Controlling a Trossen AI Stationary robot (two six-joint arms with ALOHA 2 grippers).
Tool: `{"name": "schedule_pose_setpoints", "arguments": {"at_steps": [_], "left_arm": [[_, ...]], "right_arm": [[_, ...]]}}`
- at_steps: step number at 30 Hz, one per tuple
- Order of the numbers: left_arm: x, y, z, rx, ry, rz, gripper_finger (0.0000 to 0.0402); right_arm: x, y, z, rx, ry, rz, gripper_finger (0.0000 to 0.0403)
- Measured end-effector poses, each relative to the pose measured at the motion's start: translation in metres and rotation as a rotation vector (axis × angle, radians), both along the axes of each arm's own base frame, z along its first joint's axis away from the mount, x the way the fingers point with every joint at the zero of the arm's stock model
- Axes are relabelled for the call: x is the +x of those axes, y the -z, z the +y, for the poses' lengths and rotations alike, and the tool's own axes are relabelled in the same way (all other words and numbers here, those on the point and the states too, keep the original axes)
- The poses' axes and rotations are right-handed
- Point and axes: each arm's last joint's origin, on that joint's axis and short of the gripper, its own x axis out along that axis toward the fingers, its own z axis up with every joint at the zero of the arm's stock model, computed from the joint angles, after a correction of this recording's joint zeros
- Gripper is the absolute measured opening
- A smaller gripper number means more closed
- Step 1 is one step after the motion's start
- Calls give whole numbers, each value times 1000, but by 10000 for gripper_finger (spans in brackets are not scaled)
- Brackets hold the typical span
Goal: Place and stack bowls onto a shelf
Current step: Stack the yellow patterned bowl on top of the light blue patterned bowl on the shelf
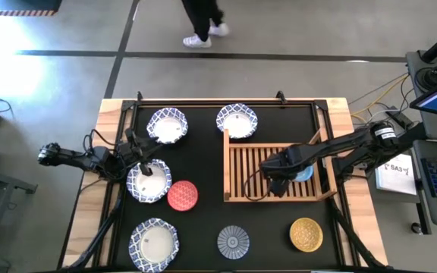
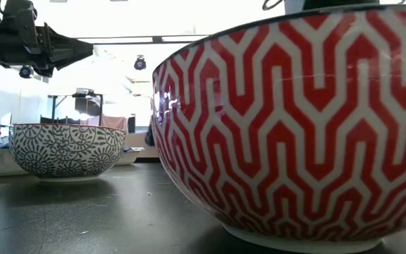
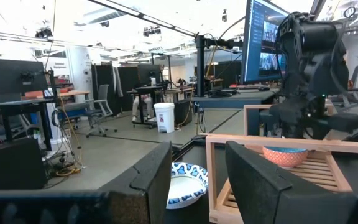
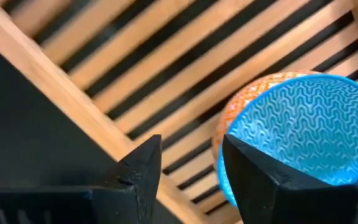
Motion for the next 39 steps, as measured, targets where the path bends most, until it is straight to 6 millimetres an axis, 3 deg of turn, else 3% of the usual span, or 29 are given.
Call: {"name": "schedule_pose_setpoints", "arguments": {"at_steps": [9, 18, 27, 39], "left_arm": [[0, 0, 0, 0, 0, 0, 135], [0, 0, 0, 0, 0, 0, 135], [0, 0, 0, 0, 0, 0, 135], [0, 0, 0, 0, 0, 0, 135]], "right_arm": [[0, -6, 23, 119, 188, 3, 144], [-14, -4, 65, 199, 318, 85, 155], [-15, -7, 112, 331, 360, -46, 164], [-29, -1, 140, 300, 537, -18, 167]]}}
